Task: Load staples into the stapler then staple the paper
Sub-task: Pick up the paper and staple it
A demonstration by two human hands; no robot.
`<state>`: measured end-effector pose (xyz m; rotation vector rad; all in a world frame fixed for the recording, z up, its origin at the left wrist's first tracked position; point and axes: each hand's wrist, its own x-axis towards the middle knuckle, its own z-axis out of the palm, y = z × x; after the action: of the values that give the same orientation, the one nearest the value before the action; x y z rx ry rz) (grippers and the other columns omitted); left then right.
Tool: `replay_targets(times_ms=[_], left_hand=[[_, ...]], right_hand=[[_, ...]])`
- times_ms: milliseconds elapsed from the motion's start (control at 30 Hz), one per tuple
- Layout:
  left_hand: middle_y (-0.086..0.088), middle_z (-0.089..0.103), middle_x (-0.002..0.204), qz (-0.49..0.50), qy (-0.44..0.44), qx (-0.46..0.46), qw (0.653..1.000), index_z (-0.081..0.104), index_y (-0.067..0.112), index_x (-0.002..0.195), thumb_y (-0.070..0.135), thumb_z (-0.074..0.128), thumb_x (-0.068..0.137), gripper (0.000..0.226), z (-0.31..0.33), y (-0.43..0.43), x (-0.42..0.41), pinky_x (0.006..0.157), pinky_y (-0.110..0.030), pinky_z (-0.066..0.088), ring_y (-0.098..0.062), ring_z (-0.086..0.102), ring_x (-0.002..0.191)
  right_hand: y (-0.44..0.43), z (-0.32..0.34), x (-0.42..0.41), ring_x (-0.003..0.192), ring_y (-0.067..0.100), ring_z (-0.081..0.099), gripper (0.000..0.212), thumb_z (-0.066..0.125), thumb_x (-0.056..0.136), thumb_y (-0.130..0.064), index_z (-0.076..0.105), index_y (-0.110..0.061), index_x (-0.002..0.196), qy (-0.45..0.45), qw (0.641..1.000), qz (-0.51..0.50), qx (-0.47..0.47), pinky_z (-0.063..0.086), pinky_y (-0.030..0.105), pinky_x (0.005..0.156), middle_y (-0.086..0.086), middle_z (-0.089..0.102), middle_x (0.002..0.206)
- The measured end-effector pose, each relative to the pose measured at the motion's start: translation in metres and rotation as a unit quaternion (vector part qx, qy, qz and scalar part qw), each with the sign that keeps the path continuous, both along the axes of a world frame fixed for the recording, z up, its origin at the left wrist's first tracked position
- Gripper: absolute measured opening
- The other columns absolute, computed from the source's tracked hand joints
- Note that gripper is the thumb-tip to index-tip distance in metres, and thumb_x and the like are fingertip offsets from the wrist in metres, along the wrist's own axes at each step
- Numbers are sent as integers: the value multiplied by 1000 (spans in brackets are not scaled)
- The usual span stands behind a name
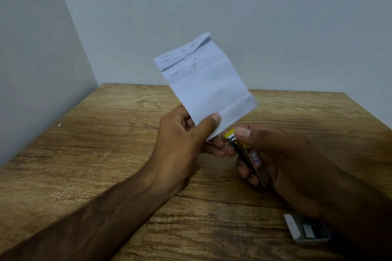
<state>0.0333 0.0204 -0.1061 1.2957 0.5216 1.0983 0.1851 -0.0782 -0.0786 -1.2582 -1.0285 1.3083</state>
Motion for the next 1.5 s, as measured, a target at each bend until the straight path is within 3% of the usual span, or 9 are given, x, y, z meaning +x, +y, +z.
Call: replay_targets(times_ms=[133,300,467,833,967,1067,1200,1367,1500], left_hand=[[-14,72,69,-9,-13,-29,999,73,0,106,4,68,96,11,0,6,-3,51,-28,58,-22,71,55],[-11,75,70,-40,12,-72,997,72,-2,107,2,68,96,12,-6,7,-1,46,-25,55,-18,70,54],[-10,77,77,-54,21,-73,996,69,-1,113,-2,68,94,19,-5,6,0,44,-23,54,-17,69,51],[-14,77,83,-57,58,-74,994,68,0,118,-1,70,93,26,-4,4,-1,45,-27,55,-19,65,50],[-13,78,82,-42,72,-77,994,68,1,114,-1,71,92,23,-6,5,0,44,-27,55,-19,66,49],[-17,79,82,-29,91,-68,993,66,3,114,0,74,90,25,-6,5,2,46,-27,55,-21,68,51],[-15,78,76,-32,108,-63,992,68,6,115,2,77,89,28,0,2,8,41,-23,51,-18,66,47],[-18,75,76,-65,103,-95,988,71,-1,109,1,75,89,20,10,1,29,38,-22,49,-17,62,45],[-13,78,77,-107,173,-113,973,72,4,95,16,71,97,13,16,7,62,36,-20,46,-15,61,44]], right_hand=[[-5,4,4,70,2,69,32,82,70,-50,77,-35,98,-227,972,55,36,53,19,56,-12,77,89],[-12,-1,-2,91,-6,63,58,76,50,-72,68,-46,101,-507,850,65,126,53,16,71,-25,64,102],[-13,-5,-6,97,-10,56,60,81,48,-68,67,-42,100,-540,824,70,154,45,8,73,-32,56,109],[-13,-5,-3,95,-6,62,62,80,50,-70,69,-41,103,-506,843,122,135,56,24,73,-27,61,106],[-15,8,10,75,5,70,28,77,65,-56,76,-34,83,-460,865,15,201,58,33,64,-16,74,80],[-15,14,21,67,12,63,13,76,76,-40,74,-28,78,-510,800,-101,300,50,32,57,-12,67,70],[-12,10,30,99,16,57,31,77,76,-29,71,-26,106,-632,711,-128,281,46,34,83,-9,67,104],[-10,11,45,116,14,60,40,70,79,-27,69,-31,119,-679,704,-77,194,45,40,97,-12,67,124],[-9,14,71,104,17,68,35,63,85,-22,73,-34,116,-704,685,-111,149,53,36,87,-12,74,117]])
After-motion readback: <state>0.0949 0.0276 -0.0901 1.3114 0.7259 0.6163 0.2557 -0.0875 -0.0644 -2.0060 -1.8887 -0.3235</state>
